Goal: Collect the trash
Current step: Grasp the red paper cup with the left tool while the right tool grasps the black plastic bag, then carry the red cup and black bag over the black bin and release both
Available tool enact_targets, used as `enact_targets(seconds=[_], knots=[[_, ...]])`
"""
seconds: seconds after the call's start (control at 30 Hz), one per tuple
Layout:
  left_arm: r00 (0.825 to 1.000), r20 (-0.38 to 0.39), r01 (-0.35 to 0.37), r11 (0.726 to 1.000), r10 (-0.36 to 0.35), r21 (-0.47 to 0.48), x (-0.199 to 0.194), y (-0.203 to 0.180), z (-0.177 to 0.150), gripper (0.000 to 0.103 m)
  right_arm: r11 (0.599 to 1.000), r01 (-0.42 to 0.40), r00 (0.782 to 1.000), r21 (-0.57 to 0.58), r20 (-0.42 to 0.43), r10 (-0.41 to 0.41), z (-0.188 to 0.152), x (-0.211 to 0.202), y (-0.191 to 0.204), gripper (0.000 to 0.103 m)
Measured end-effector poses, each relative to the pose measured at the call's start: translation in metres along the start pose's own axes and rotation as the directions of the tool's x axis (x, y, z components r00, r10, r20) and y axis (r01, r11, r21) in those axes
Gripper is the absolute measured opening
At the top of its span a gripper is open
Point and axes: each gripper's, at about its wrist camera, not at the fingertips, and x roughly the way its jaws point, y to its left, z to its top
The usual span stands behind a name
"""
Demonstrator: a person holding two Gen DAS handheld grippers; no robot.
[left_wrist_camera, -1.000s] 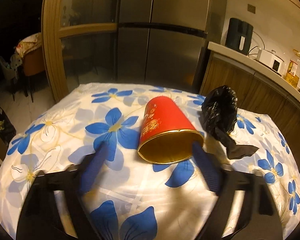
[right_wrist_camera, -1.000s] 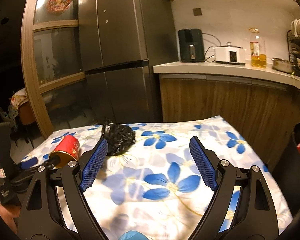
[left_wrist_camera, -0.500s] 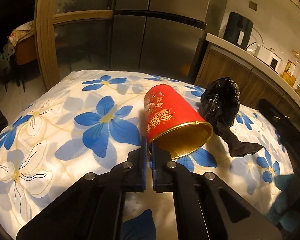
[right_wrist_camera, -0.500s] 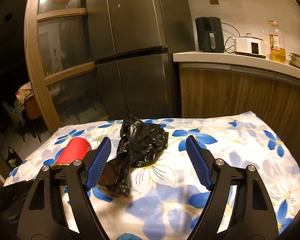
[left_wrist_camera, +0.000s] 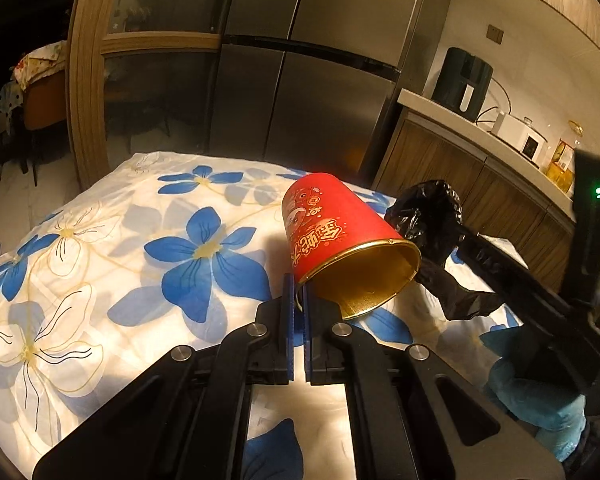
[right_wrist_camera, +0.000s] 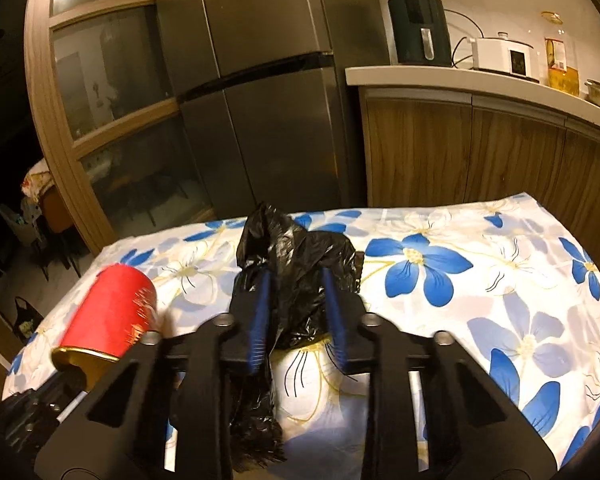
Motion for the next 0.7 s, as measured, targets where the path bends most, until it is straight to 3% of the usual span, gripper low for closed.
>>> enact_targets(seconds=[0.07,0.13,0.4,0.7], knots=[[1.0,0.008,0.002,1.0,-0.002,0.001,-0.001,0.001,0.001,0.003,1.0,-0.003,1.0,0.012,-0.002,0.003,-0.001,0.0,-0.002,0.005],[1.0,0.021,0.002,1.0,-0.002,0.002,-0.005,0.001,0.001,0.003,1.0,-0.006,1.0,0.02,0.006,0.006,0.0,-0.004,-0.005,0.002],[0.998,0.058,-0.018,0.999,0.015,0.046,-0.02,-0.012,0.006,0.003,1.0,-0.002,0.998,-0.005,0.061,0.003,0.0,-0.045,-0.021,0.001],[0.996,0.085,0.008,0.996,-0.016,0.09,-0.044,-0.046,0.007,0.003,0.999,0.039,0.992,-0.015,0.122,-0.037,0.001,-0.112,-0.055,0.001]])
